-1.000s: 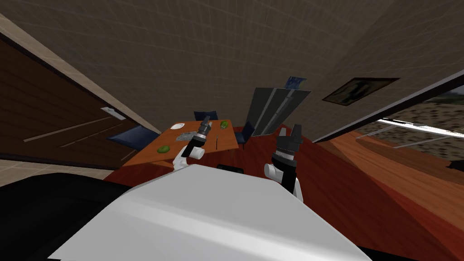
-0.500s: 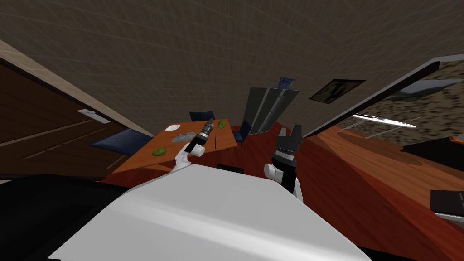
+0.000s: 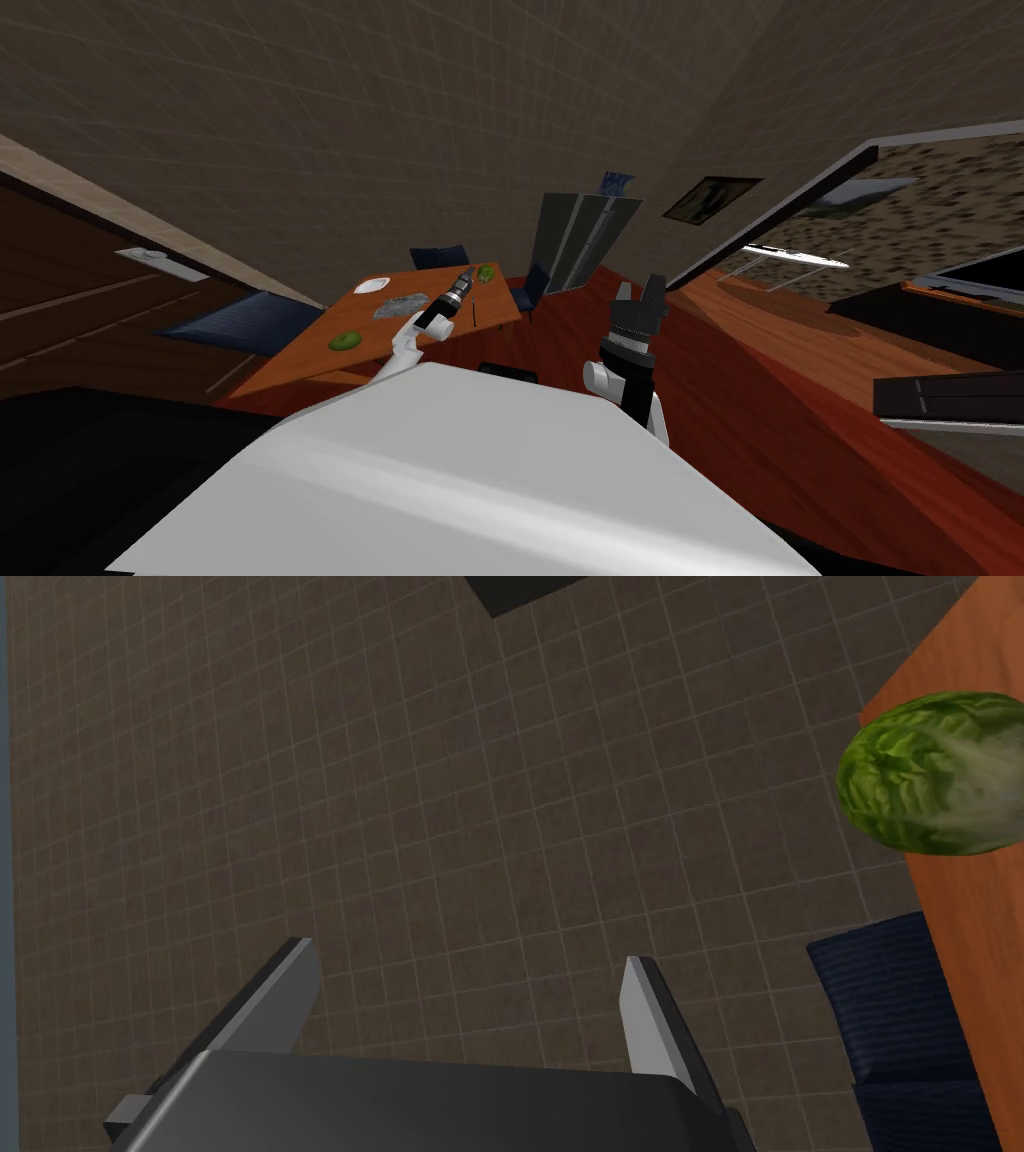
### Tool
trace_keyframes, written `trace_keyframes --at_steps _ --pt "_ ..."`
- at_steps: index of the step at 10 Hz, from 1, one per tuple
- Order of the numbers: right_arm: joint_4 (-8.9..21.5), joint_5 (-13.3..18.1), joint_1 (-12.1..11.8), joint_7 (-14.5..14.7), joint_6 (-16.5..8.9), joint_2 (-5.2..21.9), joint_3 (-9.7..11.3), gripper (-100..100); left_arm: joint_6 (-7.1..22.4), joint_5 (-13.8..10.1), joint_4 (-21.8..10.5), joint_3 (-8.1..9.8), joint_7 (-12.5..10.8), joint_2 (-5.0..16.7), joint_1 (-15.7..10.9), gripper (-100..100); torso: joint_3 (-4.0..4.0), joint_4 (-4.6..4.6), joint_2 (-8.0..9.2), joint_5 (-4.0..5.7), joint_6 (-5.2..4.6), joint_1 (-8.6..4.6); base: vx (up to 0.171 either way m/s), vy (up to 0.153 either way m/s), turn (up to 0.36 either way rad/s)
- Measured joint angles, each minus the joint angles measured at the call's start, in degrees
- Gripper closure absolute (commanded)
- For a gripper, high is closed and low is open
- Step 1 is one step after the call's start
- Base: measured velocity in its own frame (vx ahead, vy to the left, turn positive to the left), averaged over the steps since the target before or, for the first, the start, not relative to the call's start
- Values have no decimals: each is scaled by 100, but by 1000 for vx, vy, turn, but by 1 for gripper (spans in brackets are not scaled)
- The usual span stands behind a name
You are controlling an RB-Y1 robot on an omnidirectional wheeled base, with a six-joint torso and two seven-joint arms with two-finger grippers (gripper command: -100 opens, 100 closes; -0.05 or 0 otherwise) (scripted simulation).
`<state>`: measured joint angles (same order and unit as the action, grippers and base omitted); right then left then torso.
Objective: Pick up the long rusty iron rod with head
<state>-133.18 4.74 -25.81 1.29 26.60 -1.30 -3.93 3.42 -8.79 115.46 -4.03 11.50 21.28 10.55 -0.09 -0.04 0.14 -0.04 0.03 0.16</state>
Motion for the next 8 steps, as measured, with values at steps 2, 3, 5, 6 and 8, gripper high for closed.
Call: trace_keyframes --at_steps 2,3,5,6,8 --pt "0 0 0 0 0 0 0 0 322 -51 -258 -24 97 74 -230 -100 1 0 -2 1 0 -3 -46 24 -117" --pt "0 0 0 0 0 0 0 0 534 -89 -374 -35 150 130 -325 -100 2 1 -3 0 -1 0 -32 28 -91" --pt "0 0 0 0 0 0 0 0 806 -151 -571 -56 237 229 -397 -100 1 0 -1 0 -2 1 -49 29 -151" --pt "0 0 -1 0 0 0 0 0 928 -163 -660 -69 279 243 -437 -100 3 1 -6 0 2 2 -38 26 -112" --pt "0 0 0 0 0 0 0 0 1174 -246 -909 -87 354 359 -554 -100 2 1 -4 -1 0 6 -58 39 -166"
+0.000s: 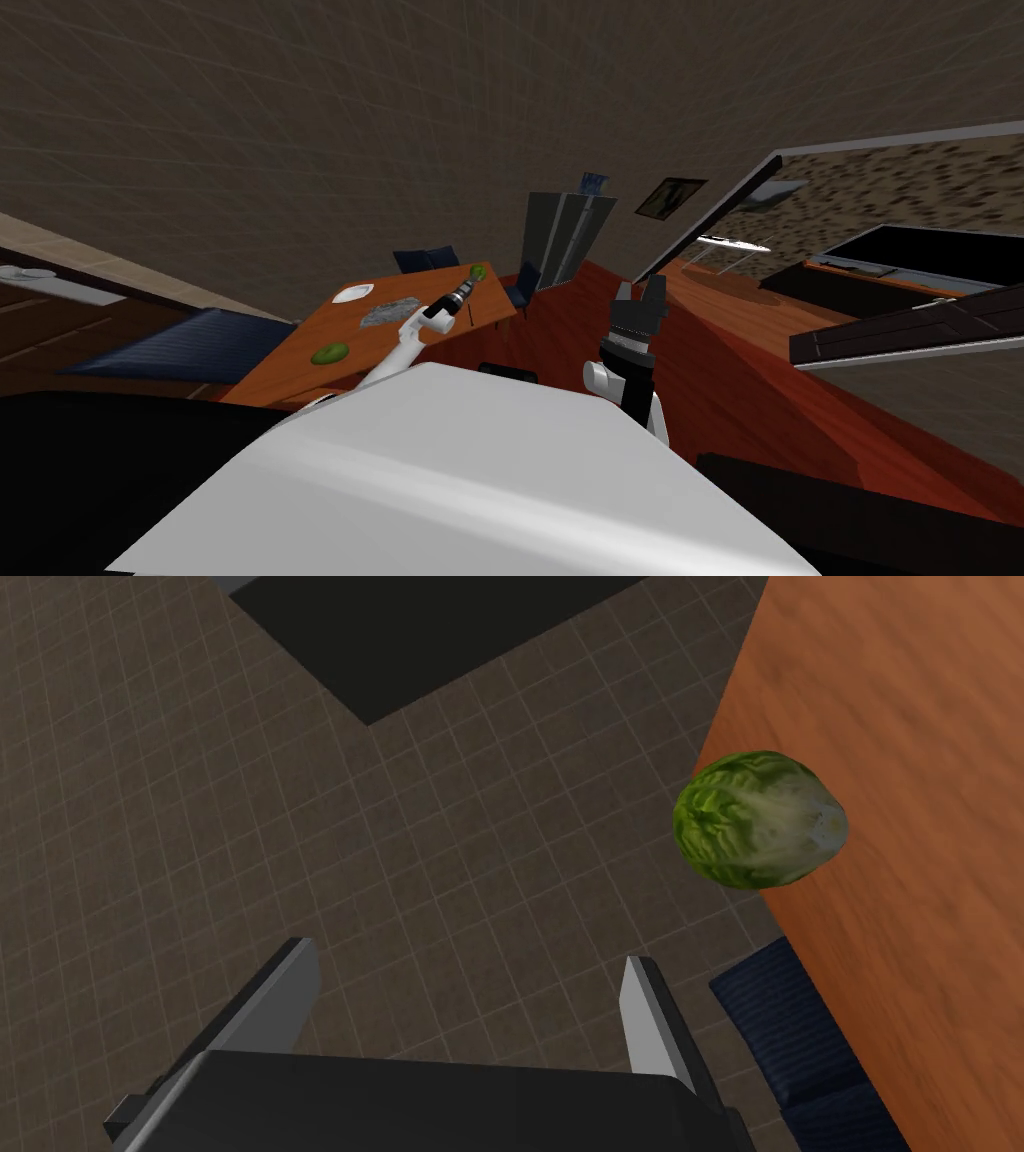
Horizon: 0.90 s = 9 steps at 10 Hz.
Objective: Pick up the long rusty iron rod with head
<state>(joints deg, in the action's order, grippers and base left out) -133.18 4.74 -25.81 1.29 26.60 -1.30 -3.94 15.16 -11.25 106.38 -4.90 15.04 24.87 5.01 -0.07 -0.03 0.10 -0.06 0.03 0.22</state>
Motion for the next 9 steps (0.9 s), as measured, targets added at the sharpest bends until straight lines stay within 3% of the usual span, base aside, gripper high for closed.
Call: trace_keyframes --at_steps 3,9 --pt "0 0 0 0 0 0 0 0 434 -68 -514 -49 153 66 -297 -100 3 1 -5 0 0 -1 -36 34 -119" --pt "0 0 0 0 0 0 0 0 1294 -158 -1118 -94 409 174 -496 -100 1 0 -3 2 1 -7 -40 22 -139"
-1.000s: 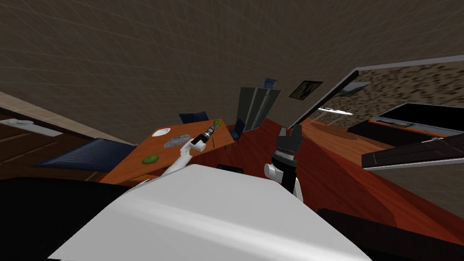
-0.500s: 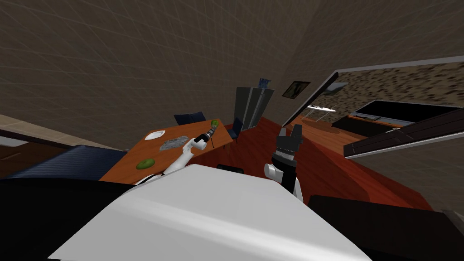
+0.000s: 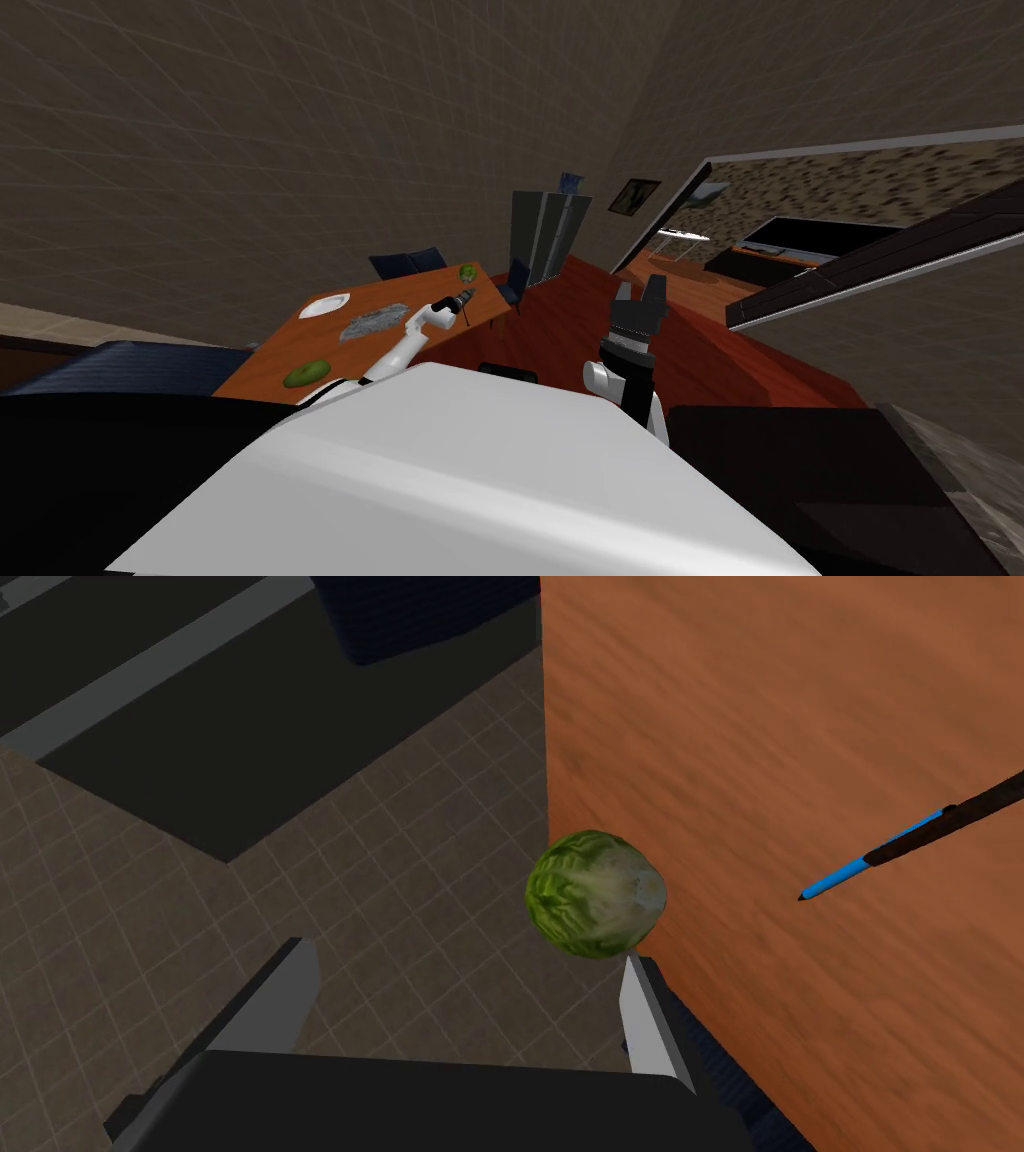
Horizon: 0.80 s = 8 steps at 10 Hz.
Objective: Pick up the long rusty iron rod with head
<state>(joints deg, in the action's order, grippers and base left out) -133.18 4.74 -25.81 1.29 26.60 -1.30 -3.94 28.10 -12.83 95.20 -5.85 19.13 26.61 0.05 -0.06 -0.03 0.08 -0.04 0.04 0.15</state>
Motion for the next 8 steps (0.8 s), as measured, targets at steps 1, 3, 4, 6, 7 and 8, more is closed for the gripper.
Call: trace_keyframes --at_steps 1,3,4,6,7,8 --pt "0 0 -1 0 0 0 0 0 126 -6 -59 -4 32 10 1 -100 1 0 -3 0 2 2 2 33 -15" --pt "0 0 -2 0 0 0 -1 0 177 -46 -132 -9 47 47 -38 -100 11 4 -21 -1 4 4 1 25 -30" --pt "0 0 -1 0 0 0 0 0 338 -28 -192 -8 74 37 -60 -100 9 3 -15 -1 1 3 -29 21 -129" --pt "0 0 -1 0 0 0 -1 0 443 -78 -342 -21 119 80 -99 -100 7 2 -13 0 3 3 3 26 -18" --pt "0 0 -2 0 0 0 -1 0 447 -86 -353 -22 122 87 -105 -100 12 4 -22 0 4 3 -9 21 -78" --pt "0 0 -1 0 0 0 0 0 581 -112 -460 -24 153 113 -148 -100 10 4 -17 -1 1 2 -23 11 -109"
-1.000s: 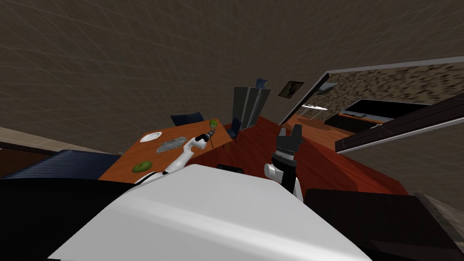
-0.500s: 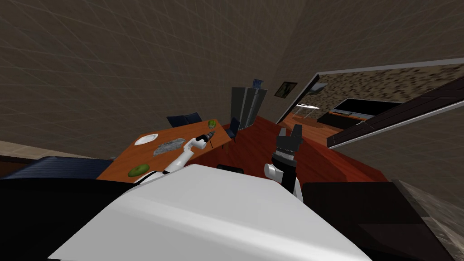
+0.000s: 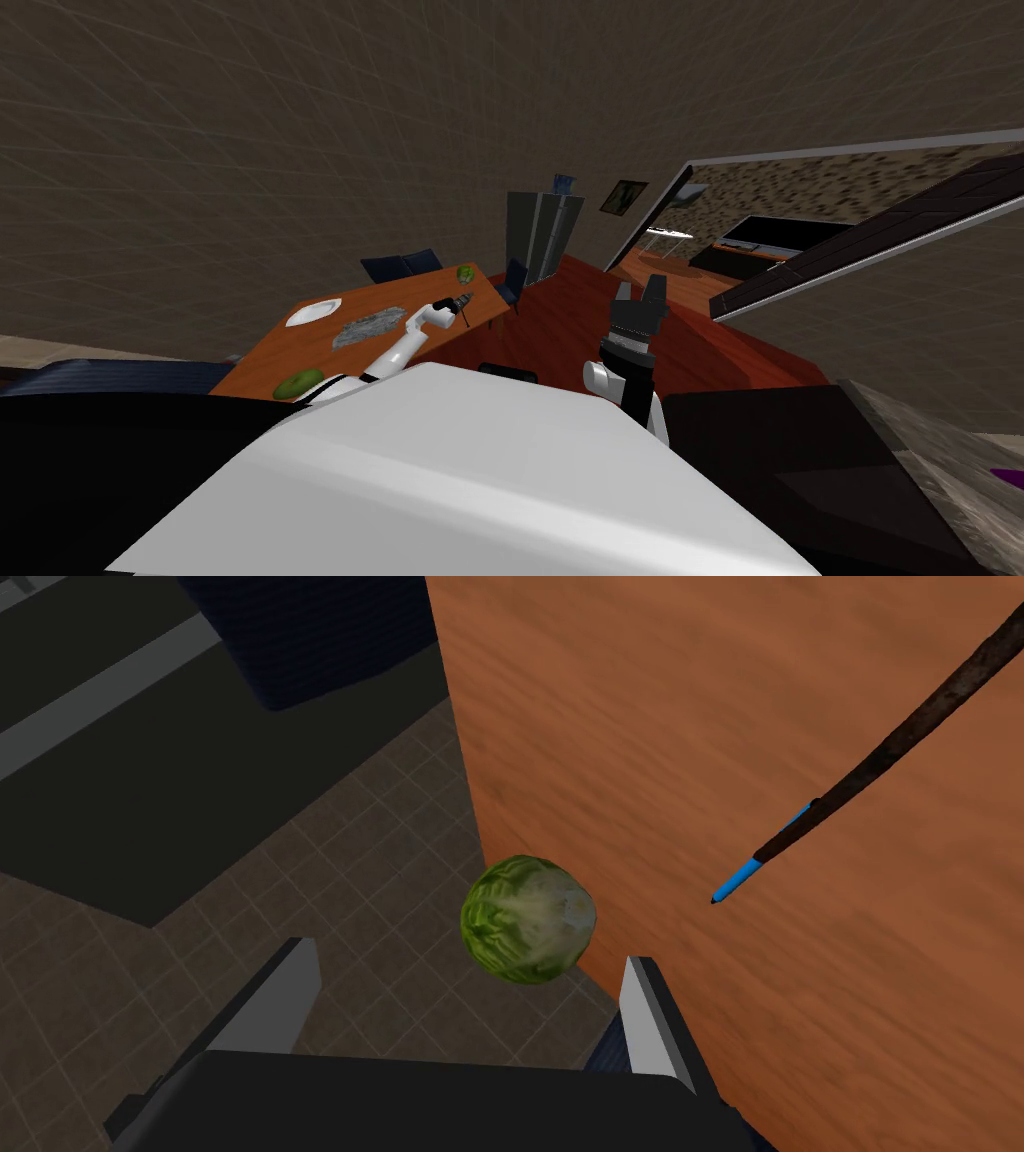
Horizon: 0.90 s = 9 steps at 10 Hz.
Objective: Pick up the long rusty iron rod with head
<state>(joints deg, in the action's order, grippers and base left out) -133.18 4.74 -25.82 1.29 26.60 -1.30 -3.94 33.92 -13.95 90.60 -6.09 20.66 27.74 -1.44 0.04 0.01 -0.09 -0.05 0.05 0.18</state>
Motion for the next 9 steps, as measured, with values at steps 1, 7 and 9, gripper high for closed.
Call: trace_keyframes --at_steps 1,7,9 --pt "0 0 0 0 0 0 0 0 90 -19 -81 -5 31 16 -6 -100 -3 -1 5 1 1 -4 -1 24 -48" --pt "0 0 -1 0 0 0 0 0 367 -40 -340 -20 112 28 -75 -100 2 0 -5 0 3 3 1 27 -50" --pt "0 0 0 0 0 0 0 0 505 -42 -443 -23 136 29 -107 -100 0 0 -1 0 0 0 -20 21 -117"
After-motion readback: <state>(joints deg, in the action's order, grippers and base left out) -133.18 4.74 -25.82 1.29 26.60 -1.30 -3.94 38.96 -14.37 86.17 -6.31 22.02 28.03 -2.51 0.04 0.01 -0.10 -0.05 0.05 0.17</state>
